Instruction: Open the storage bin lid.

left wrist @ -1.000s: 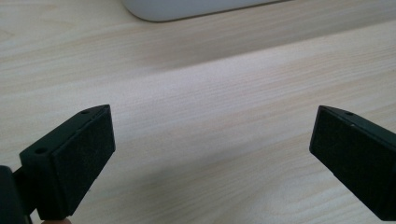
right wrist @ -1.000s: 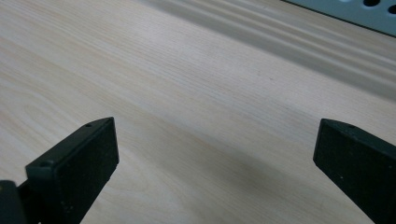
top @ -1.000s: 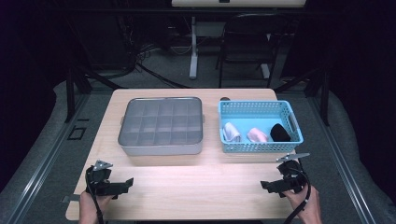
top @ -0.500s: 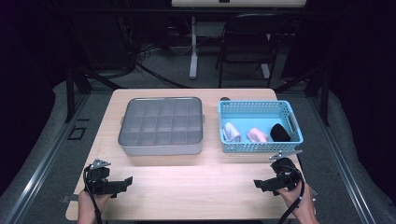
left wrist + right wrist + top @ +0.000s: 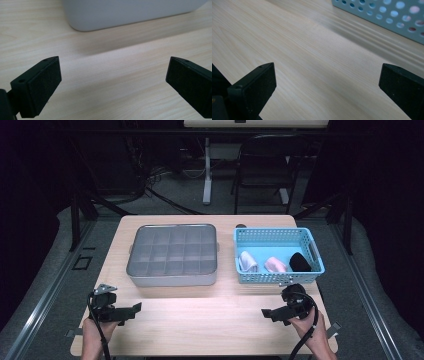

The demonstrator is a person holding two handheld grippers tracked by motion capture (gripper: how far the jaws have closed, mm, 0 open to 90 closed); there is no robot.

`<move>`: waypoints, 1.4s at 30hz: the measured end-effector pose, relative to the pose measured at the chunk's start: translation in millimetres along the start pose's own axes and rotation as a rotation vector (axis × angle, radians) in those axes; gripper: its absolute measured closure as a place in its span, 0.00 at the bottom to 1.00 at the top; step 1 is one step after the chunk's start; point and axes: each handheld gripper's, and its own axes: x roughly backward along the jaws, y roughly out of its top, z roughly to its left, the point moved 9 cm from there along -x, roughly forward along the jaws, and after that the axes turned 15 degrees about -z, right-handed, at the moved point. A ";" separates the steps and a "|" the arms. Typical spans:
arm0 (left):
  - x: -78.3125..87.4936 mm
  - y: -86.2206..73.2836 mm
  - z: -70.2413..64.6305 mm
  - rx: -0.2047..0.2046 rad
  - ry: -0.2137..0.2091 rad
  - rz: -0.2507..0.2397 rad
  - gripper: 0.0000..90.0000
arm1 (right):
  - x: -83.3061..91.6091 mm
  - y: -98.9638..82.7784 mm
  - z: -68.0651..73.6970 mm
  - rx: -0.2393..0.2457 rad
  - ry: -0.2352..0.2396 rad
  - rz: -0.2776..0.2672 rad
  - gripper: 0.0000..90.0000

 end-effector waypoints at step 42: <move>-47.9 111.3 53.7 0.167 -0.093 -0.078 0.05 | -87.0 151.7 34.7 -0.038 0.123 -0.190 0.18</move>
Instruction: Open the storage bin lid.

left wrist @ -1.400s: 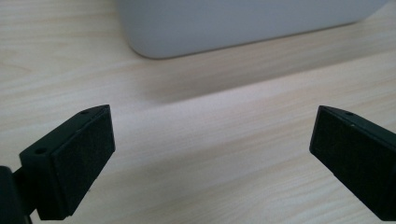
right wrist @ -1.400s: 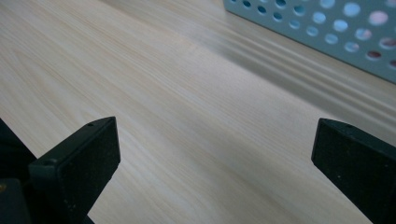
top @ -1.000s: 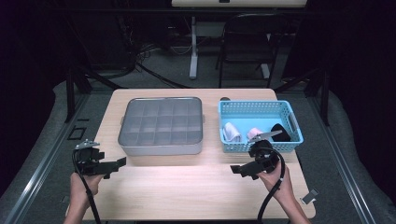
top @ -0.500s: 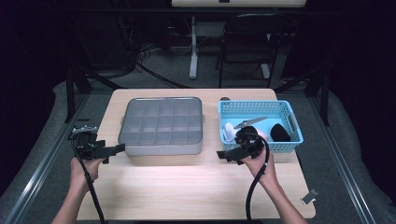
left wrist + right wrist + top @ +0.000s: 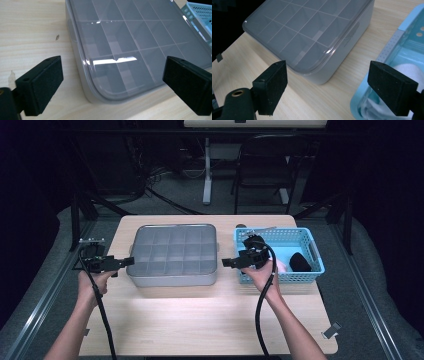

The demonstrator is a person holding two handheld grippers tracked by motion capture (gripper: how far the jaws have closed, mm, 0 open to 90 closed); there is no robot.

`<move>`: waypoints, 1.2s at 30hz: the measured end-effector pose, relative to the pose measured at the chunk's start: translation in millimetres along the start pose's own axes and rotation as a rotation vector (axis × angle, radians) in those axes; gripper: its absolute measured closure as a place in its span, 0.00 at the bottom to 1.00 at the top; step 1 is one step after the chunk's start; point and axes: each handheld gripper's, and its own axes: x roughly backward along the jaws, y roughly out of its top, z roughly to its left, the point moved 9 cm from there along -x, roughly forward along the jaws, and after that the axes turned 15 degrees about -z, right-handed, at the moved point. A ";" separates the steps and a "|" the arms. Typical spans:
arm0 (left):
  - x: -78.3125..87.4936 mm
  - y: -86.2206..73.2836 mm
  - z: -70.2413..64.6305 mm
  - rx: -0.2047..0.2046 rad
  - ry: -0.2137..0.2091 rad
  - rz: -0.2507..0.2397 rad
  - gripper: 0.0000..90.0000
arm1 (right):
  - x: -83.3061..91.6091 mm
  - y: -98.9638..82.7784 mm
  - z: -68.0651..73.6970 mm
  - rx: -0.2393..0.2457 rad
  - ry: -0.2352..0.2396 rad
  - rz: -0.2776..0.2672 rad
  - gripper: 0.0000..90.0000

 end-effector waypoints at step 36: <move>-71.3 -1.6 34.9 0.133 0.030 0.062 0.49 | -104.5 2.7 -35.8 -0.277 -0.024 0.096 0.60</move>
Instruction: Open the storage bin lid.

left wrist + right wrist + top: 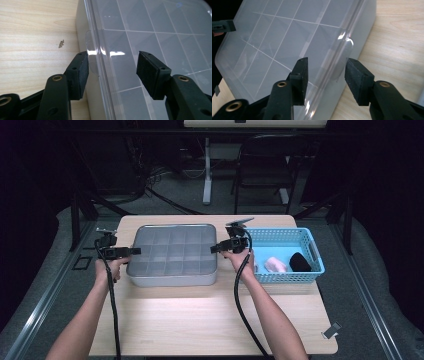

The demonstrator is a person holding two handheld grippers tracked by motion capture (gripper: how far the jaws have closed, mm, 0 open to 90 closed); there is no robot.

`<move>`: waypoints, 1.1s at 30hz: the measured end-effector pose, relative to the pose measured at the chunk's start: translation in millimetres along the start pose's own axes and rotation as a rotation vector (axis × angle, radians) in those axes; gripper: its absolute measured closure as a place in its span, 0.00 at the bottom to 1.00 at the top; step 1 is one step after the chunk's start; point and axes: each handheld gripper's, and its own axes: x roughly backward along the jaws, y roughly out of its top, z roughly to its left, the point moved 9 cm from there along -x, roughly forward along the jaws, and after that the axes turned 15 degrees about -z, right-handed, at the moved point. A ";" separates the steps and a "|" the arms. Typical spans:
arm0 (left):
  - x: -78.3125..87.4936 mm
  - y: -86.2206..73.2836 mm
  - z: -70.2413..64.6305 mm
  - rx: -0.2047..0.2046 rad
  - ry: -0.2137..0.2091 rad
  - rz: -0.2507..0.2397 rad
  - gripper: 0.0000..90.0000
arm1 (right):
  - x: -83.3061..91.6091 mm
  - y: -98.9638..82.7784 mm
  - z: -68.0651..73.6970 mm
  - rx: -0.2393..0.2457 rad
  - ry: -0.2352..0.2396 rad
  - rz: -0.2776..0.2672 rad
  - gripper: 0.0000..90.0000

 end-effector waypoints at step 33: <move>1.9 2.2 2.8 0.076 -0.031 0.010 0.57 | 3.2 -1.7 -4.8 -0.065 0.001 -0.045 0.69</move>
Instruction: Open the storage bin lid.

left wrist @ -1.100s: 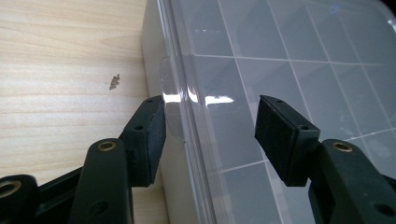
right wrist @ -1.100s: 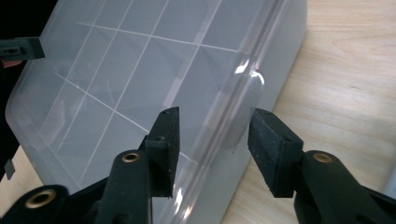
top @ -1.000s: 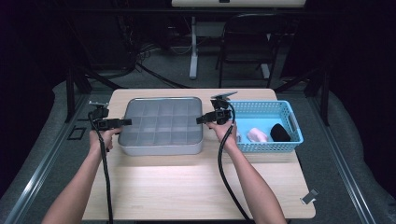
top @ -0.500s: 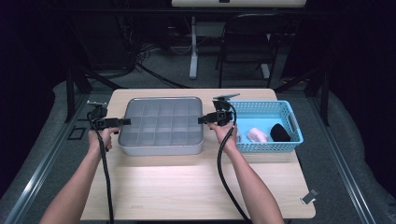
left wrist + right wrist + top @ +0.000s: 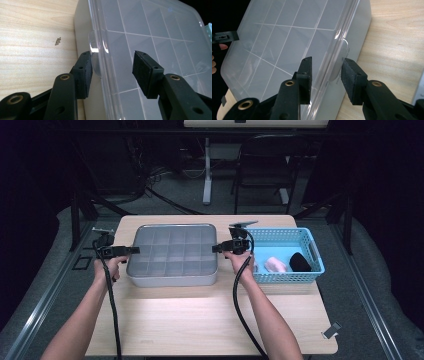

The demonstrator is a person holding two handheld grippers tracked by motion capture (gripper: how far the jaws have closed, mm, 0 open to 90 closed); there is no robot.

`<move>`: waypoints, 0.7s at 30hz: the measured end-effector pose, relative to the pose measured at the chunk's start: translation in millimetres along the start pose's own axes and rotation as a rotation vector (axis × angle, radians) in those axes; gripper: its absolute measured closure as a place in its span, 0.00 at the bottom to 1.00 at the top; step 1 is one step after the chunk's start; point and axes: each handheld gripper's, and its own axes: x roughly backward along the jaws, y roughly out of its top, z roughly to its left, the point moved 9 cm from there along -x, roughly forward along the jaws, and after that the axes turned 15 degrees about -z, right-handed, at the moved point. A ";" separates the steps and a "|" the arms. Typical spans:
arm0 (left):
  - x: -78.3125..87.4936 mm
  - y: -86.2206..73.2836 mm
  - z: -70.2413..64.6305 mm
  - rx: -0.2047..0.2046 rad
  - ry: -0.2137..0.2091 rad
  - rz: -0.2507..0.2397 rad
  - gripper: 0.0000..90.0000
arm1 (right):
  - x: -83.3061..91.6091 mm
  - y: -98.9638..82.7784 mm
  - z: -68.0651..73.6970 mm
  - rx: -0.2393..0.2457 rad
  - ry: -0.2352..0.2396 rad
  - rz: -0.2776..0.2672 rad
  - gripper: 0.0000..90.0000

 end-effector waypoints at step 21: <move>8.5 6.6 -4.6 0.002 -0.015 -0.048 0.61 | 5.1 3.6 3.7 -0.011 0.052 0.008 0.71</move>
